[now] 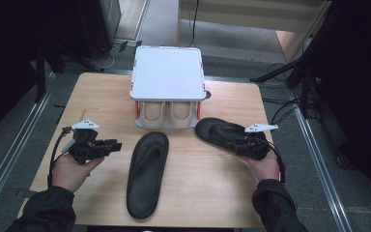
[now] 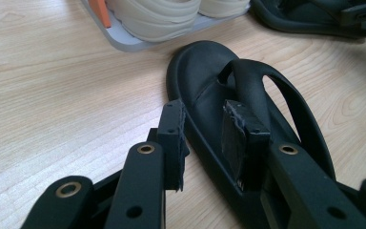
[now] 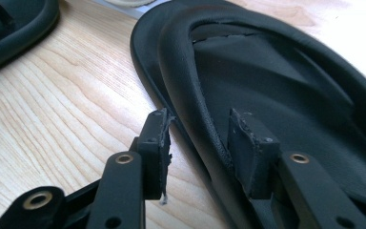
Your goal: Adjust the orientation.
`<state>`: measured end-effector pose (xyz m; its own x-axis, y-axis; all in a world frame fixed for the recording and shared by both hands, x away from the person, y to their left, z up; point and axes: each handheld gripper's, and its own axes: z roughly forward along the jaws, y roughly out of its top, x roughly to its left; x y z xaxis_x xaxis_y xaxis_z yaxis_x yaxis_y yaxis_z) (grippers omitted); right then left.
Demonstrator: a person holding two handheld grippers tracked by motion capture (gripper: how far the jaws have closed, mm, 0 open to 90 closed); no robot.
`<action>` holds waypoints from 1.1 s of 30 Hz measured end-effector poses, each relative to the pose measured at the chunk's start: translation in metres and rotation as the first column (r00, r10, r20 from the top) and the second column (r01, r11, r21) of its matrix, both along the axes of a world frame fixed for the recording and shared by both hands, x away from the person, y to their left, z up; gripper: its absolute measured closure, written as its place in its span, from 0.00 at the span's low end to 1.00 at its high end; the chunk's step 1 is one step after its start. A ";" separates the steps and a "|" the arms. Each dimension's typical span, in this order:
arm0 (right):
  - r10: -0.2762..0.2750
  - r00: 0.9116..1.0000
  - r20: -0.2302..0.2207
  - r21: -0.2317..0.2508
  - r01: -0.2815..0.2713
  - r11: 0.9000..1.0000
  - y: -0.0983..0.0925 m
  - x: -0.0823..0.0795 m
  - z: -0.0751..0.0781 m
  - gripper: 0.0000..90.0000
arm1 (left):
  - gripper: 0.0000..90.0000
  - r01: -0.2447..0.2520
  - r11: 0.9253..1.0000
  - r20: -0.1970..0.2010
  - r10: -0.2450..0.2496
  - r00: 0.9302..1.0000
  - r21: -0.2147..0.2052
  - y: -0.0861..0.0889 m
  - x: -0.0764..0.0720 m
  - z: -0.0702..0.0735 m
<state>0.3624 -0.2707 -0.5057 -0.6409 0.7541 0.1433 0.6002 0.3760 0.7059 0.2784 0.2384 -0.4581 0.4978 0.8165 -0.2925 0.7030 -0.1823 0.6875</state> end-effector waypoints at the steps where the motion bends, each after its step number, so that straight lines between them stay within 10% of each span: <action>1: 0.001 1.000 -0.004 -0.008 -0.001 1.000 0.000 0.001 -0.001 0.70 | 0.77 -0.001 1.000 0.001 0.001 1.000 0.001 0.000 0.000 0.000; 10: 0.059 0.998 -0.017 0.015 -0.059 0.998 -0.002 0.003 -0.001 0.92 | 0.76 -0.005 1.000 0.002 0.005 1.000 0.002 0.001 0.000 0.000; 33: -0.009 1.000 0.000 0.029 0.009 1.000 0.012 -0.023 0.033 0.92 | 0.76 -0.013 1.000 -0.003 0.013 1.000 0.004 0.002 0.001 -0.001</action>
<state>0.3395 -0.2586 -0.4729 -0.6341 0.7554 0.1653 0.6037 0.3501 0.7162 0.2794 0.2408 -0.4592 0.4859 0.8244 -0.2903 0.7073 -0.1758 0.6847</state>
